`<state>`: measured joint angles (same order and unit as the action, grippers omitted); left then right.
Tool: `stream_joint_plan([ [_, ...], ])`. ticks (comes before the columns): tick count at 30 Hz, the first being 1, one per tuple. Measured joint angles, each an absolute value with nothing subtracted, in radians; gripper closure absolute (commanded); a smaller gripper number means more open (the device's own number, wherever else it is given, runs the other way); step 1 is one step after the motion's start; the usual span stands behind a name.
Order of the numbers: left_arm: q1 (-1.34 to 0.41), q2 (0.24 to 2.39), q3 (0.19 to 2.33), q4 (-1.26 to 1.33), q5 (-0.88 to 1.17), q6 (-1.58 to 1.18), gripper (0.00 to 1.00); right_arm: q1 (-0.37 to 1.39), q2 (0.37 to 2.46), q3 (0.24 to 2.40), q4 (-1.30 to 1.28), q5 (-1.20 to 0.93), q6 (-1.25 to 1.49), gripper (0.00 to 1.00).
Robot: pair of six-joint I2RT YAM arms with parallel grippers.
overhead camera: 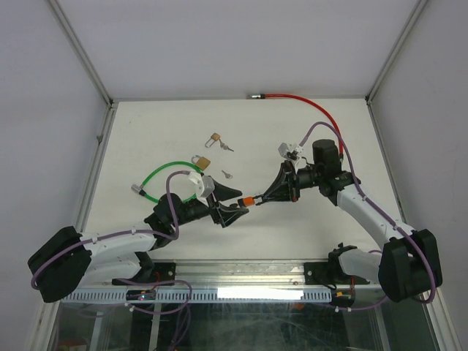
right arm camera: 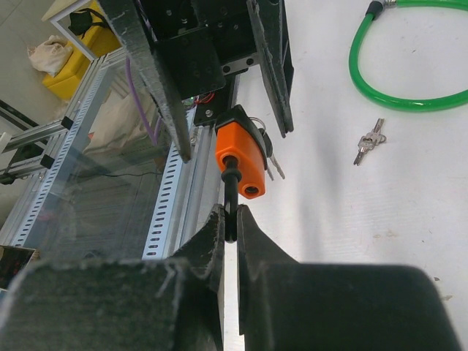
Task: Lock with the key
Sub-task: Lock the lock.
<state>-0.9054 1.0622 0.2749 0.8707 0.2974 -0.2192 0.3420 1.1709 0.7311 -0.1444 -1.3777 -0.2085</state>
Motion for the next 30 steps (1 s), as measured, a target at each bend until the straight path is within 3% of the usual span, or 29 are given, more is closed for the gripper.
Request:
stream_joint_plan([
  [8, -0.859, 1.134, 0.309, 0.875, 0.401, -0.234, 0.64, 0.342, 1.171, 0.731, -0.144, -1.378, -0.210, 1.00],
  [14, -0.836, 1.172, 0.323, 0.883, 0.474, -0.253, 1.00, 0.342, 1.171, 0.731, -0.145, -1.378, -0.217, 1.00],
  [30, -0.790, 1.271, 0.365, 0.905, 0.673, -0.295, 1.00, 0.349, 1.151, 0.731, -0.302, -1.387, -0.524, 1.00],
])
